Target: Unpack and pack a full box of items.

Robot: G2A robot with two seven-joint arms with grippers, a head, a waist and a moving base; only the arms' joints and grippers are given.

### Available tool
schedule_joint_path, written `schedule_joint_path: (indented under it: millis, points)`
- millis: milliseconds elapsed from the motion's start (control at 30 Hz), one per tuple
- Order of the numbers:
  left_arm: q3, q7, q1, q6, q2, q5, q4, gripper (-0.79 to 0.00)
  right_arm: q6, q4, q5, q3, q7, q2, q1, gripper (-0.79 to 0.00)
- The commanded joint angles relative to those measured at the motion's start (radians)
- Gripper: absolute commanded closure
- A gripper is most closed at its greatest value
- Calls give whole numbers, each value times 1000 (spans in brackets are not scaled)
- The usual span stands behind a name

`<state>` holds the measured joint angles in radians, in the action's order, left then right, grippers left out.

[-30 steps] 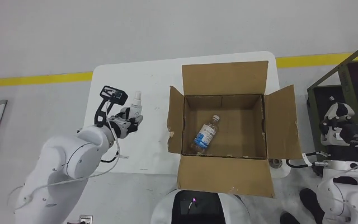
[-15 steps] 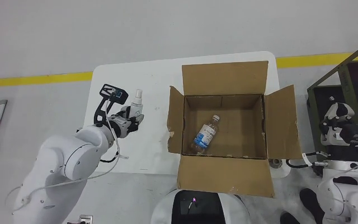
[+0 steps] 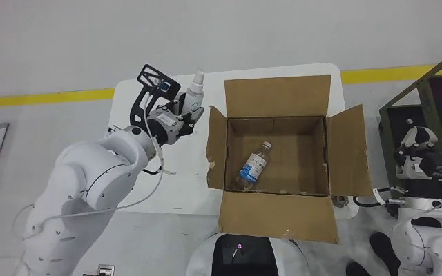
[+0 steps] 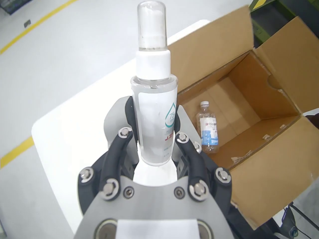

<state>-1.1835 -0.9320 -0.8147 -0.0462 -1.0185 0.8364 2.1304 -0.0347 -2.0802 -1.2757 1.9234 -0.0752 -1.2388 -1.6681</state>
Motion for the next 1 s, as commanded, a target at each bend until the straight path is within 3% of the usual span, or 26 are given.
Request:
schedule_joint_path:
  millis: [0,233,833,967]
  points:
    - [53,20,64,2,-12,-18,-17,0,0,0,0,0,0,0,0,0]
    - [187,85,192,-8,-56,-161,-58,0,0,0,0,0,0,0,0,0]
    - [185,107,178,0,-56,-153,-64,0,0,0,0,0,0,0,0,0]
    - [223,131,204,16,-69,-153,-90,0,0,0,0,0,0,0,0,0]
